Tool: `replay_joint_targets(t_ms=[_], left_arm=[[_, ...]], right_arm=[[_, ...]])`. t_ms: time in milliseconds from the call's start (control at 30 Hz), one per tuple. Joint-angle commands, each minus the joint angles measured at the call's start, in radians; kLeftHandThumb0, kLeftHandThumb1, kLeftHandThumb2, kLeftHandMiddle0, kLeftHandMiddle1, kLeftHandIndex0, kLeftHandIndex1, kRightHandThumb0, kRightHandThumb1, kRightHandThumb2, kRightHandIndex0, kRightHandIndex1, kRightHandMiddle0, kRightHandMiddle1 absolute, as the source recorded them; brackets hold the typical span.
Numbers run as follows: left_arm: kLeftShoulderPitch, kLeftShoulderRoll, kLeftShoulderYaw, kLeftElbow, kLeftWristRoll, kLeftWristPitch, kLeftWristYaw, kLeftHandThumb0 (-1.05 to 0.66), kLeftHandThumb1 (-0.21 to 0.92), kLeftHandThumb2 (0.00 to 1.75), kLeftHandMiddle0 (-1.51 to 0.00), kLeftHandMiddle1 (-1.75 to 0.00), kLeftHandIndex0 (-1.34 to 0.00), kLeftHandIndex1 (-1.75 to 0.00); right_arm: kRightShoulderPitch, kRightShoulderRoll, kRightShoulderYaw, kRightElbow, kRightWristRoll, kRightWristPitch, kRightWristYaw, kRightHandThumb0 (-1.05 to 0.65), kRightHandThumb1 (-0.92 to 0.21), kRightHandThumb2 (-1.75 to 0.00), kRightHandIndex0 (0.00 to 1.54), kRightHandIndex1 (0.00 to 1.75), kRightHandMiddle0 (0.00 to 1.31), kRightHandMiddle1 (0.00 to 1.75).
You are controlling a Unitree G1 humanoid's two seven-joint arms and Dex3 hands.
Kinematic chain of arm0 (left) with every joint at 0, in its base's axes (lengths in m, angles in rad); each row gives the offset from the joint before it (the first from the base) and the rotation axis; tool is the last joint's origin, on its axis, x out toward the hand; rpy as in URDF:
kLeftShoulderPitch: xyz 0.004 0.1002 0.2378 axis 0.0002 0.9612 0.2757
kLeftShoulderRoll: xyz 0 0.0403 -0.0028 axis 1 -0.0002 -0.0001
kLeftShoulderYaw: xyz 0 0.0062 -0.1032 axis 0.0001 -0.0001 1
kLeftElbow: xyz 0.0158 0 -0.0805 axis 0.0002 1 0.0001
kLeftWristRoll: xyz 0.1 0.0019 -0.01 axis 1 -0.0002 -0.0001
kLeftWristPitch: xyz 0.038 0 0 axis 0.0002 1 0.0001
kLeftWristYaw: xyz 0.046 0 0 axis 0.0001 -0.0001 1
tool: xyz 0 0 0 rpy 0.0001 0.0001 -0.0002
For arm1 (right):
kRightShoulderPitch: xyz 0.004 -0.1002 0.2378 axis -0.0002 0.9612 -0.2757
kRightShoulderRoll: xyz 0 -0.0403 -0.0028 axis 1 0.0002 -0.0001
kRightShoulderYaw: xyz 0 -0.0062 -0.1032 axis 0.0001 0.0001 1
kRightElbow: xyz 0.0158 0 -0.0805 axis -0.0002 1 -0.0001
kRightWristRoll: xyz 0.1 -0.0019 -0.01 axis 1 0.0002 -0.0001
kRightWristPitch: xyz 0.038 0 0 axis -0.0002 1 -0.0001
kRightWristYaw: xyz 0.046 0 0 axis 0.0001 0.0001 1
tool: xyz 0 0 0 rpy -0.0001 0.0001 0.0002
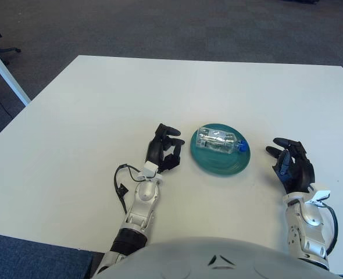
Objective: Put the bottle into the plate.
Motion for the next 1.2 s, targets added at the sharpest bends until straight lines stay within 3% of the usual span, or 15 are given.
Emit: replay_joint_targets(t_ms=[0,233,1167], left_arm=[[0.006,-0.015,0.014,0.052,-0.01,0.011,-0.015,-0.38,0.74,0.67,-0.65,-1.0,-0.41,-1.61],[0.009,-0.03,0.019,0.079,-0.011,0.009,-0.011,-0.37,0.75,0.66,-0.67,-1.0,-0.39,-1.63],[0.035,-0.069,0.022,-0.013,-0.025,0.205,0.076,-0.37,0.78,0.67,-0.67,-1.01,-0.34,-1.67]], right_arm=[[0.02,-0.008,-0.013,0.019,0.009,0.04,-0.002,-0.62,-0.78,-0.9,0.56,1.12,0.22,1.3],[0.018,-0.02,-0.02,0.017,0.014,0.054,0.006,-0.62,-0.79,-0.91,0.54,1.11,0.22,1.29],[0.011,-0.042,-0.023,0.01,0.028,0.076,0.047,-0.62,-0.81,-0.85,0.53,1.1,0.18,1.28]])
